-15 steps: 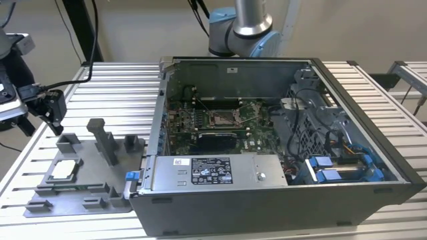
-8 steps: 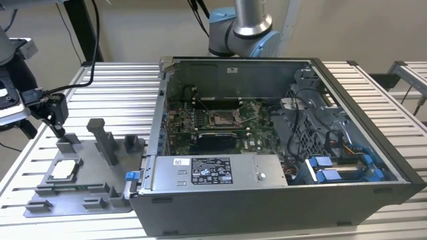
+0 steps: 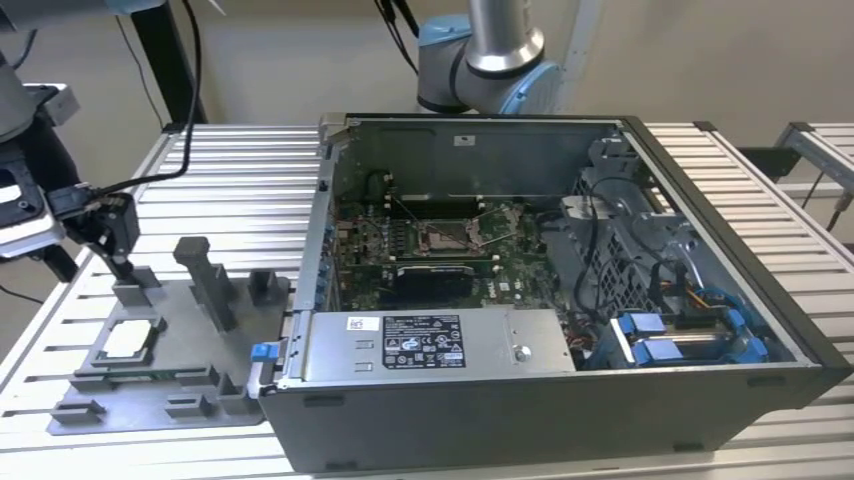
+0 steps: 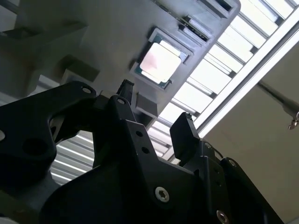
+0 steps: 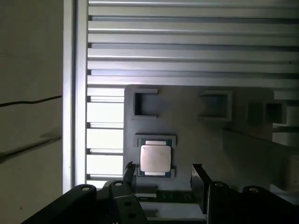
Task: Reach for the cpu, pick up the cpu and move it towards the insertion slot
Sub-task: 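Pick up the cpu and move it towards the insertion slot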
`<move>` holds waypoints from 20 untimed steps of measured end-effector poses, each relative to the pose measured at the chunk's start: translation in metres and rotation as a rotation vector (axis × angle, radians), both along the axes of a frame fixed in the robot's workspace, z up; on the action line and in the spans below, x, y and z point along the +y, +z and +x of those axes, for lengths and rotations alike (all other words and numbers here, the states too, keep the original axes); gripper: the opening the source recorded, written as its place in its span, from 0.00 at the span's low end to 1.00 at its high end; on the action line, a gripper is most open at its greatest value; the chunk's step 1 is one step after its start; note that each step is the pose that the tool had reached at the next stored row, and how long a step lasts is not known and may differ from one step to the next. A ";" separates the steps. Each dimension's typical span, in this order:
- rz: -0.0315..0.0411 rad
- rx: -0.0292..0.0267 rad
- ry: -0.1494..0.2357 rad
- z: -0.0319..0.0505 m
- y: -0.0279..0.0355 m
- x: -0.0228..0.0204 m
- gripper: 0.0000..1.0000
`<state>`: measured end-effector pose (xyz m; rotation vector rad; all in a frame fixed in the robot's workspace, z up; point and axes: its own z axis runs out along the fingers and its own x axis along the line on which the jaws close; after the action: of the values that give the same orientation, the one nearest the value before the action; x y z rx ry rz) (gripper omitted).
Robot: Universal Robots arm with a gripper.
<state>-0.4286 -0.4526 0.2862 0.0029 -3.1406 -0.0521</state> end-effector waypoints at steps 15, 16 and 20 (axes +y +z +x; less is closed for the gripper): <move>-0.0014 0.0000 -0.001 0.0000 -0.0115 0.0000 1.00; -0.0015 0.0000 -0.001 0.0000 -0.0122 0.0000 1.00; -0.0018 0.0000 -0.001 0.0000 -0.0150 0.0000 1.00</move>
<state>-0.4286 -0.4526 0.2712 0.0016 -3.1406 -0.0493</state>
